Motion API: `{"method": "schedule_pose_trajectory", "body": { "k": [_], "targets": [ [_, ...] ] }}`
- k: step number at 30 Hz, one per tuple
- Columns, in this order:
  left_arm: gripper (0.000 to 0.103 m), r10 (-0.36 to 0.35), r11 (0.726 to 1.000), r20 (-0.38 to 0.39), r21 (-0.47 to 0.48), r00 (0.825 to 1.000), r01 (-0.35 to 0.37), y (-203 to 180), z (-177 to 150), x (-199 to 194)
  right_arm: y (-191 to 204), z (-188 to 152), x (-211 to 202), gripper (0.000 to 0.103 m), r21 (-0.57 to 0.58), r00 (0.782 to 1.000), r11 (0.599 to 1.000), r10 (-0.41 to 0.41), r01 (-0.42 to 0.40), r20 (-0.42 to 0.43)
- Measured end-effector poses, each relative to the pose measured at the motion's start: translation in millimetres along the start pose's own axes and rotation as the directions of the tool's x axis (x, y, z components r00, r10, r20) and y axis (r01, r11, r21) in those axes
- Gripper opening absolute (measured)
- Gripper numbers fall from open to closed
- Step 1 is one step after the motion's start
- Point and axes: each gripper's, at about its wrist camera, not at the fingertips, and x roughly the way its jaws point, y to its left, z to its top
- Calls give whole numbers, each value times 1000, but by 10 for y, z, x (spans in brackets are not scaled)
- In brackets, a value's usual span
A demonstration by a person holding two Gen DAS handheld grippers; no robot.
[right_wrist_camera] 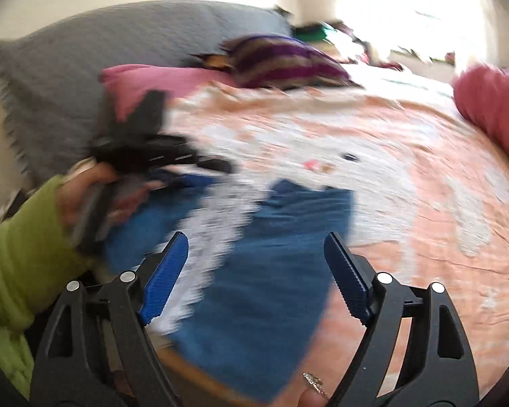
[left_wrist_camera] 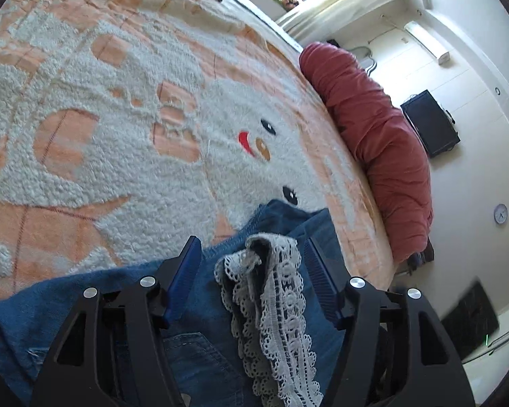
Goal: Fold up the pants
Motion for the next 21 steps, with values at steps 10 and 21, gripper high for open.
{"method": "schedule_pose_trajectory", "body": {
  "k": [10, 21],
  "targets": [
    [16, -80, 997, -20, 15, 997, 80, -93, -20, 159, -444, 279, 805, 76, 48, 984, 996, -63, 72, -164],
    [17, 89, 991, 31, 99, 996, -91, -146, 66, 92, -247, 320, 1229, 73, -96, 973, 994, -68, 48, -219]
  ]
}}
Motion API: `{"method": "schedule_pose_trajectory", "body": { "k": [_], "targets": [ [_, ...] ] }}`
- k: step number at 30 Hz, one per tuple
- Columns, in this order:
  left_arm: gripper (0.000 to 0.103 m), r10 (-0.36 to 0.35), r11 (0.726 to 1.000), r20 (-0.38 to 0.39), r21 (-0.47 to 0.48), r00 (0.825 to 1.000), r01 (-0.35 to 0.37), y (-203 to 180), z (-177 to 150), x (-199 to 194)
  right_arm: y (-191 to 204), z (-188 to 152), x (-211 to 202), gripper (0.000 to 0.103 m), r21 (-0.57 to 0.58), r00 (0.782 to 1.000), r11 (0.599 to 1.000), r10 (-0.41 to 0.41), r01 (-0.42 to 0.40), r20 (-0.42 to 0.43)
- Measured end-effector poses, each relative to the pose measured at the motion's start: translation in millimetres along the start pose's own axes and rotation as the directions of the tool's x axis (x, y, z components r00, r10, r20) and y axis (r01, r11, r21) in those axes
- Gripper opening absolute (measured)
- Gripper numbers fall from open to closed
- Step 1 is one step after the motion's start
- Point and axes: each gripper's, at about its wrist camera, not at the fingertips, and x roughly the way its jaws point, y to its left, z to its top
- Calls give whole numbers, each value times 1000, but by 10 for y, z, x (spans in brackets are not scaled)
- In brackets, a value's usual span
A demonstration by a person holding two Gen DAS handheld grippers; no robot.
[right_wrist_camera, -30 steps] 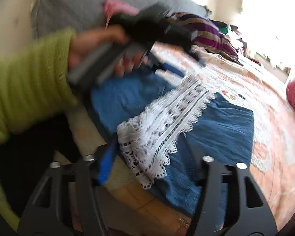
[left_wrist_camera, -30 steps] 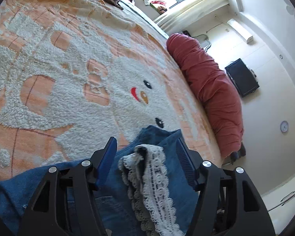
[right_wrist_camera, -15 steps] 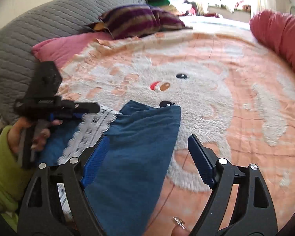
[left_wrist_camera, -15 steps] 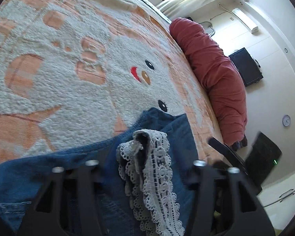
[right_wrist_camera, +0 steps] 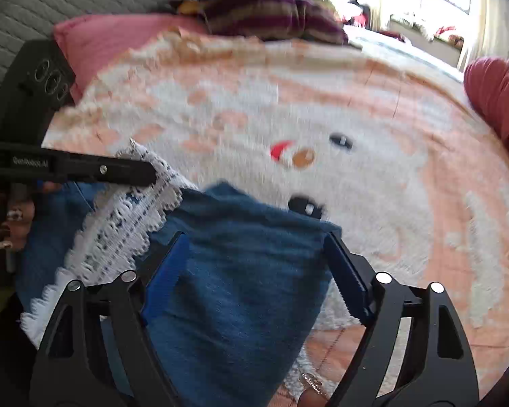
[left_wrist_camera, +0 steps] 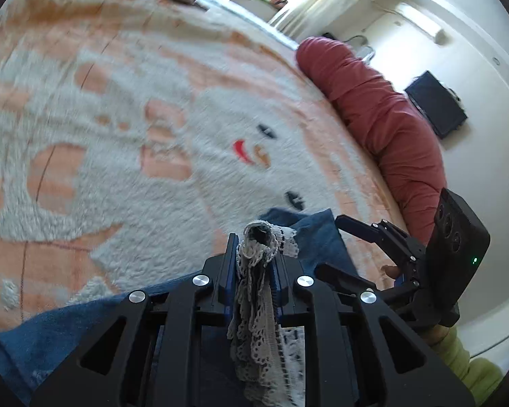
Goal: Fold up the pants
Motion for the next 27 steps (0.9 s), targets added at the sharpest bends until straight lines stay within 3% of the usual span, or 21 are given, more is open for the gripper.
{"method": "schedule_pose_trajectory", "body": {
  "k": [3, 6, 10, 12, 19, 24, 27],
  "targets": [
    [22, 30, 999, -12, -14, 999, -31, 67, -6, 70, -51, -88, 119, 73, -7, 996, 997, -76, 76, -56],
    [26, 43, 999, -10, -17, 999, -43, 83, -19, 89, -196, -124, 147, 73, 78, 997, 996, -43, 49, -66],
    [32, 43, 999, 21, -8, 999, -42, 56, -19, -18, -220, -171, 76, 74, 93, 999, 995, -40, 42, -26],
    [45, 53, 999, 42, 6, 998, -53, 23, -19, -98, -228, -194, 1, 75, 99, 999, 994, -44, 44, -2],
    [63, 107, 991, 107, 73, 988, -115, -123, -21, -337, -226, -291, -207, 80, 109, 998, 993, -46, 40, 49],
    [79, 134, 982, 126, 115, 983, -149, -250, -73, -465, -200, -299, -368, 89, 111, 995, 994, -28, 18, 92],
    [81, 160, 972, 140, 149, 977, -181, -351, -119, -527, -163, -330, -465, 90, 106, 994, 994, -41, 30, 105]
  ]
}}
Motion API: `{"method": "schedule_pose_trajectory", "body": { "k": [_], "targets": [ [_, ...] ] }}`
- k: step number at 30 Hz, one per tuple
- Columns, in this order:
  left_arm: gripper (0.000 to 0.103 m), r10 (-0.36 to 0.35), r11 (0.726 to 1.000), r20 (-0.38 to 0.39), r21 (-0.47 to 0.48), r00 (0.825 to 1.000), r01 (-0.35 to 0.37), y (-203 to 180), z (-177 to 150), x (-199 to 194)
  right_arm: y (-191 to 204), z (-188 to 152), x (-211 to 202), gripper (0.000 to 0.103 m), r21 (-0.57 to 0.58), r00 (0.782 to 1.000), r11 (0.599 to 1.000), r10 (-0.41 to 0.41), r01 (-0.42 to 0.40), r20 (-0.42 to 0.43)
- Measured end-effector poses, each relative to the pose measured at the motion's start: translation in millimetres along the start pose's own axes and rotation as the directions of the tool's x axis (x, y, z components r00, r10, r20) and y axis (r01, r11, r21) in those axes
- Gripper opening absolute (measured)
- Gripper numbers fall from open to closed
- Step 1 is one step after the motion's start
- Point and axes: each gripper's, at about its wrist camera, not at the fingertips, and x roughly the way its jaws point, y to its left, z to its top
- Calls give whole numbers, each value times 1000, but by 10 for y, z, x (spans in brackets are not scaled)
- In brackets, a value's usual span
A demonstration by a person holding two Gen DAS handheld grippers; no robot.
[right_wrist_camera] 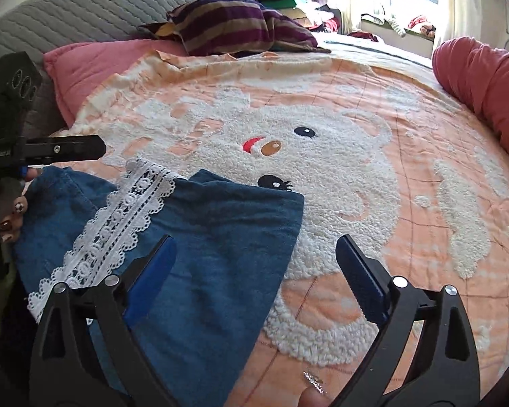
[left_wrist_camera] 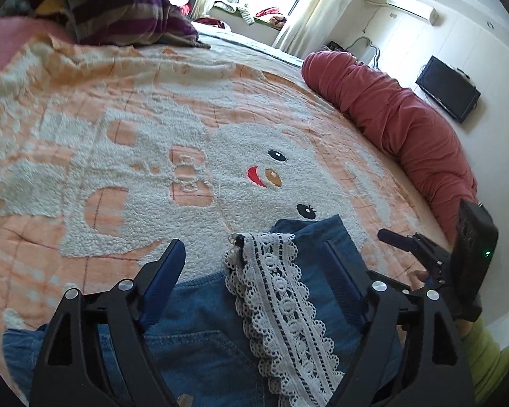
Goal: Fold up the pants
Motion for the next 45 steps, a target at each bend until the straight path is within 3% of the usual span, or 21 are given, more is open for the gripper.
{"method": "schedule_pose_trajectory", "body": {
  "k": [5, 11, 17, 20, 22, 24, 27, 32, 35, 40, 41, 42, 43, 45],
  "targets": [
    [81, 3, 1000, 7, -4, 1000, -3, -45, -130, -140, 37, -91, -253, 92, -6, 999, 1000, -16, 16, 42],
    [81, -3, 998, 15, -60, 1000, 4, -8, -438, -413, 102, -272, -548, 92, 11, 997, 999, 43, -44, 69],
    [81, -52, 992, -34, -121, 998, 47, -22, -835, -564, 301, -403, -739, 92, -39, 992, 994, 107, -104, 74],
    [79, -62, 992, -62, -117, 996, 54, -69, -964, -637, 415, -487, -788, 83, -60, 987, 988, 146, -143, 61],
    [72, -66, 991, -75, -119, 995, 57, -95, -1041, -688, 470, -551, -785, 77, -73, 985, 983, 169, -166, 39],
    [62, -90, 987, -83, -140, 992, 78, -118, -1115, -725, 536, -615, -784, 63, -90, 983, 979, 184, -182, 22],
    [52, -130, 980, -107, -165, 986, 112, -173, -1207, -716, 629, -694, -764, 53, -110, 976, 970, 216, -216, -11],
    [50, -214, 950, -153, -261, 965, 169, -211, -1343, -559, 718, -776, -722, 53, -126, 977, 969, 211, -214, -37],
    [52, -185, 950, -192, -287, 964, 125, -231, -1407, -426, 714, -810, -682, 53, -119, 978, 971, 204, -209, -54],
    [50, -180, 941, -187, -318, 966, 114, -272, -1461, -277, 709, -862, -608, 53, -123, 980, 973, 185, -194, -79],
    [45, -177, 941, -183, -318, 967, 112, -289, -1468, -258, 706, -869, -594, 53, -122, 980, 974, 181, -190, -83],
    [30, -167, 945, -185, -310, 969, 104, -308, -1471, -234, 708, -879, -580, 53, -121, 980, 974, 180, -190, -88],
    [23, -154, 949, -187, -300, 970, 93, -310, -1474, -212, 700, -884, -565, 53, -120, 979, 974, 180, -191, -93],
    [17, -159, 944, -189, -317, 969, 93, -280, -1483, -216, 701, -893, -529, 53, -116, 978, 975, 180, -192, -105]
  ]
}}
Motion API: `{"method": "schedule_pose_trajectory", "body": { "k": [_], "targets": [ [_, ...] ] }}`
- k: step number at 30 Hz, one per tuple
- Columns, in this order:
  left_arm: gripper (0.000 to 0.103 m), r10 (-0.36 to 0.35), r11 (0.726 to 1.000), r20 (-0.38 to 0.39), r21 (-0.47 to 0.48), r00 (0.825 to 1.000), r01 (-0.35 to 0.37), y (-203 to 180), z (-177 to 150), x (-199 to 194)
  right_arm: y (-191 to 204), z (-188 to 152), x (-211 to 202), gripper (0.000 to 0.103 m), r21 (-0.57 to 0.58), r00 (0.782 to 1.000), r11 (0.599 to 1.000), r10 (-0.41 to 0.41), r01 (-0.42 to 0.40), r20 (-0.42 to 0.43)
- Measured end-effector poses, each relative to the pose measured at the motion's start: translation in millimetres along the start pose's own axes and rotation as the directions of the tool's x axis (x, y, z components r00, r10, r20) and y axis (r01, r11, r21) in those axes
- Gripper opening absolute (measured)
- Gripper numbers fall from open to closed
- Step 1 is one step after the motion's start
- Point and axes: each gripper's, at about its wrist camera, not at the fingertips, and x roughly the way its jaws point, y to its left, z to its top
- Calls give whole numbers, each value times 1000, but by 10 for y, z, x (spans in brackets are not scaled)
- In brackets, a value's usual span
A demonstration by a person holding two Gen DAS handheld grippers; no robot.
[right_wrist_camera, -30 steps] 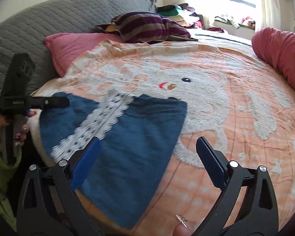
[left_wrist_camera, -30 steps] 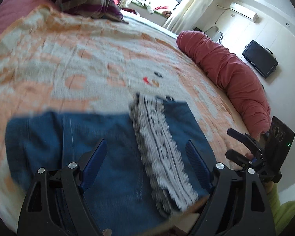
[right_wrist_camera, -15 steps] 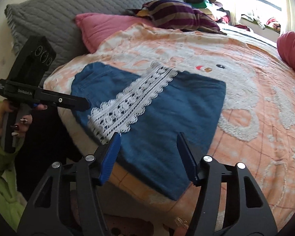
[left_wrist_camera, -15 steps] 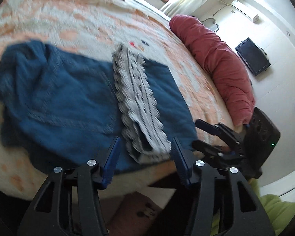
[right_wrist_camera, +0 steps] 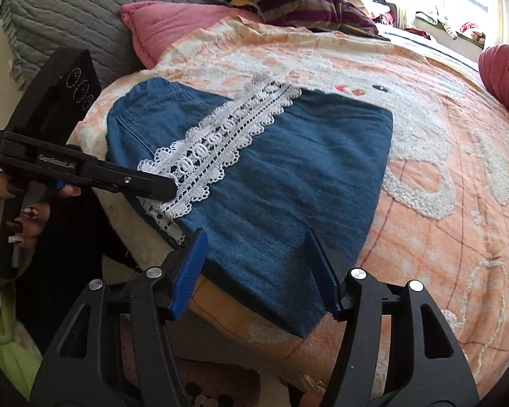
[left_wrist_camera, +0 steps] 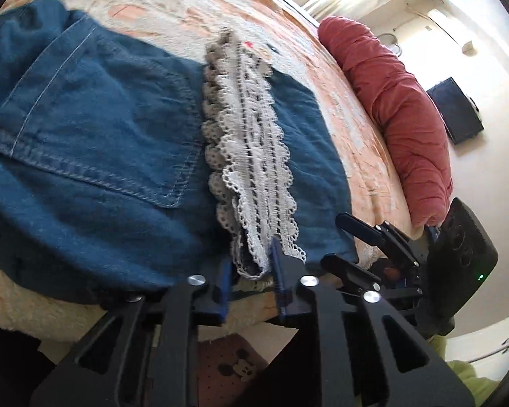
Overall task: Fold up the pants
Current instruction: 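Lay the folded hem flat and open both grippers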
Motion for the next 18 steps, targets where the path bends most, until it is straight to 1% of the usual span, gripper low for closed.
{"method": "schedule_pose_trajectory", "body": {
  "k": [1, 3, 4, 6, 8, 9, 10, 11, 16, 18],
  "targets": [
    [16, -2, 1000, -1, 6, 1000, 2, -3, 4, -30, 1, 3, -1, 53, 0, 1000, 1000, 0, 0, 0],
    [15, 42, 998, 30, 49, 999, -43, -40, 14, -170, 46, 23, -61, 53, -18, 1000, 1000, -5, 6, 28],
    [15, 78, 993, 48, 84, 996, -82, -74, 11, -243, 72, 45, -97, 53, -29, 999, 1000, -10, 12, 49],
    [15, 110, 987, 55, 112, 992, -116, -95, 28, -284, 118, 74, -137, 53, -41, 996, 999, -20, 23, 85],
    [15, 123, 984, 42, 125, 991, -128, -119, 39, -244, 115, 78, -71, 53, -46, 997, 998, -50, 53, 59],
    [16, 140, 980, 35, 139, 990, -143, -137, 29, -196, 103, 67, -23, 53, -49, 997, 996, -68, 70, 35],
    [17, 146, 978, 32, 148, 989, -149, -147, 23, -176, 75, 32, 67, 52, -48, 995, 994, -99, 98, -14],
    [21, 158, 974, 29, 161, 987, -160, -171, 16, -137, 57, 18, 102, 52, -45, 994, 994, -105, 104, -30],
    [25, 213, 951, 44, 221, 976, -217, -277, -4, -80, 34, -8, 119, 52, -45, 994, 994, -103, 101, -35],
    [25, 216, 950, 46, 219, 975, -220, -295, -13, -76, 20, -13, 122, 52, -41, 995, 995, -94, 93, -30]
  ]
}}
